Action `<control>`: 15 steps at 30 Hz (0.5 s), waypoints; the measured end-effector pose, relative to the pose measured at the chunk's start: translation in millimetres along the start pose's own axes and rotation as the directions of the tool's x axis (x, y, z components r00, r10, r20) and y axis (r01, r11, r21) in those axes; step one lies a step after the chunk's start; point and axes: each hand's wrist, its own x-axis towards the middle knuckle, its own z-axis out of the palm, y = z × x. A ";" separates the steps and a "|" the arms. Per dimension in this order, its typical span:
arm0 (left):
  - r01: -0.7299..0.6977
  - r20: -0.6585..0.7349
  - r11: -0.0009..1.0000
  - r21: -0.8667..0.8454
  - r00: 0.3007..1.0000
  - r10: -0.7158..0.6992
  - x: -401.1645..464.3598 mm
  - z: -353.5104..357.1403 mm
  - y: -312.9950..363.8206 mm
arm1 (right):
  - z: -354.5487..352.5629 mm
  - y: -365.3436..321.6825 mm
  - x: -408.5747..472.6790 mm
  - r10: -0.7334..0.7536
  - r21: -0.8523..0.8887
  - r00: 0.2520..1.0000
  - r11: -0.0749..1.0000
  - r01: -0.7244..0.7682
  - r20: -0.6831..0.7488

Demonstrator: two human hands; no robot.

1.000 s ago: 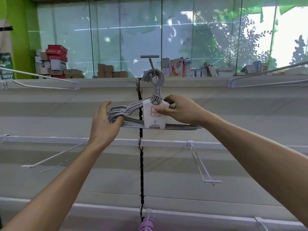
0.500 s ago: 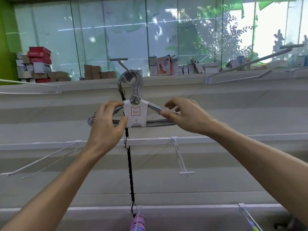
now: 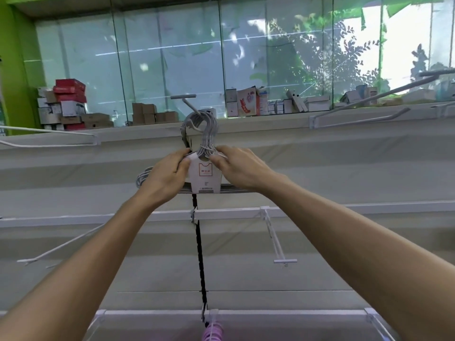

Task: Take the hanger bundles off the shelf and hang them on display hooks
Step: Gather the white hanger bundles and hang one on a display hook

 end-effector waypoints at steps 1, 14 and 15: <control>0.006 0.011 1.000 0.012 1.000 -0.006 2.6 -0.1 -2.3 | 4.4 -1.4 7.2 0.012 0.000 1.000 1.000 -0.012 0.006; -0.030 0.109 0.993 0.113 0.994 0.018 26.4 10.6 -34.3 | 20.6 22.8 39.3 0.086 0.001 0.996 0.996 -0.086 0.015; -0.021 0.115 0.993 0.117 0.993 0.008 29.0 12.3 -35.8 | 21.1 24.5 41.8 0.092 0.001 0.996 0.996 -0.092 0.017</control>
